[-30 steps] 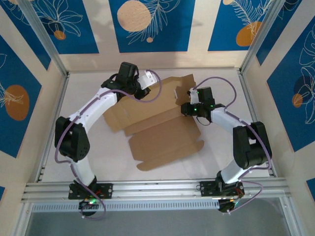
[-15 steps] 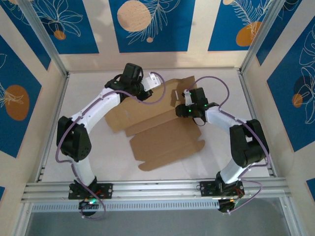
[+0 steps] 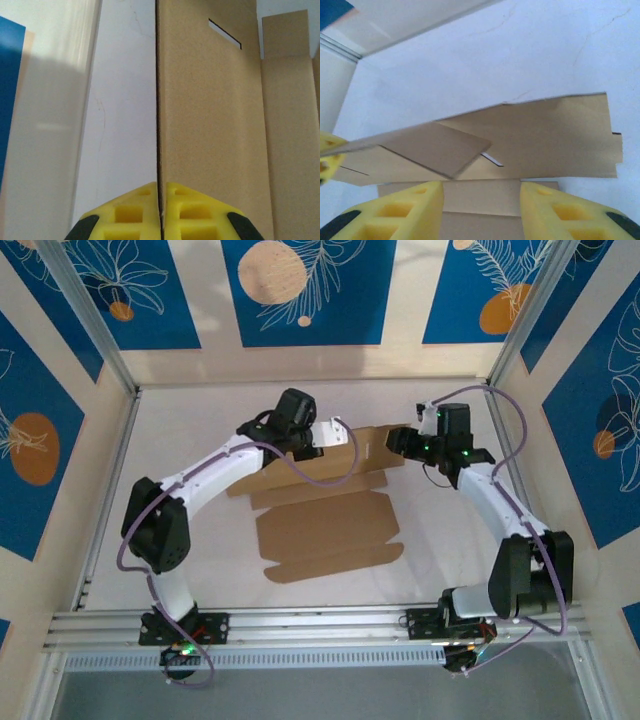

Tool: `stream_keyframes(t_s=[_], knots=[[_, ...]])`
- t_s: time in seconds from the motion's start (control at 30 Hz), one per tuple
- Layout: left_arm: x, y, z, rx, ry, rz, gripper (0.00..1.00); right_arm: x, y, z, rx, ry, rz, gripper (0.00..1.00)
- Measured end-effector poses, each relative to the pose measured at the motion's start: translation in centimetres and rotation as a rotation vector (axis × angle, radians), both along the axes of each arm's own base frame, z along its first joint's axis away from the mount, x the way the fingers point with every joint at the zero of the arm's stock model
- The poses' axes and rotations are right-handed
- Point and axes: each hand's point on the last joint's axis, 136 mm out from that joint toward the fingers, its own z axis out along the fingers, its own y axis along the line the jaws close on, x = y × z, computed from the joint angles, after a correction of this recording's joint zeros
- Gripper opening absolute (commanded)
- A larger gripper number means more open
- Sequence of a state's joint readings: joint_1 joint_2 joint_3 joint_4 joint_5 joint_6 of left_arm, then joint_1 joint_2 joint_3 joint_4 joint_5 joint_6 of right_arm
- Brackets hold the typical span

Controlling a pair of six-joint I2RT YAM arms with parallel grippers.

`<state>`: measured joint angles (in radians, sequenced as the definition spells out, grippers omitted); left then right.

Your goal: Fold the paper box

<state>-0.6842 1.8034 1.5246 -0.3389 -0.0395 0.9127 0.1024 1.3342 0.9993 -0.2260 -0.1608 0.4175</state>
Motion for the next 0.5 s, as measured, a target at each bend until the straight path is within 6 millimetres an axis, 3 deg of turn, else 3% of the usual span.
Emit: stream_keyframes(t_s=[0.1, 0.27, 0.4, 0.5], knots=[[0.0, -0.4, -0.4, 0.037, -0.051, -0.014, 0.00, -0.4, -0.5, 0.4, 0.010, 0.015, -0.038, 0.35], [0.3, -0.7, 0.0, 0.056, -0.105, -0.015, 0.00, -0.8, -1.1, -0.7, -0.006, 0.086, -0.071, 0.34], [0.4, -0.6, 0.0, 0.064, -0.116, -0.015, 0.00, -1.1, -1.5, -2.2, -0.053, 0.089, -0.066, 0.45], [0.4, -0.6, 0.0, 0.068, -0.117, -0.018, 0.00, -1.5, -1.8, -3.7, -0.129, 0.069, -0.026, 0.47]])
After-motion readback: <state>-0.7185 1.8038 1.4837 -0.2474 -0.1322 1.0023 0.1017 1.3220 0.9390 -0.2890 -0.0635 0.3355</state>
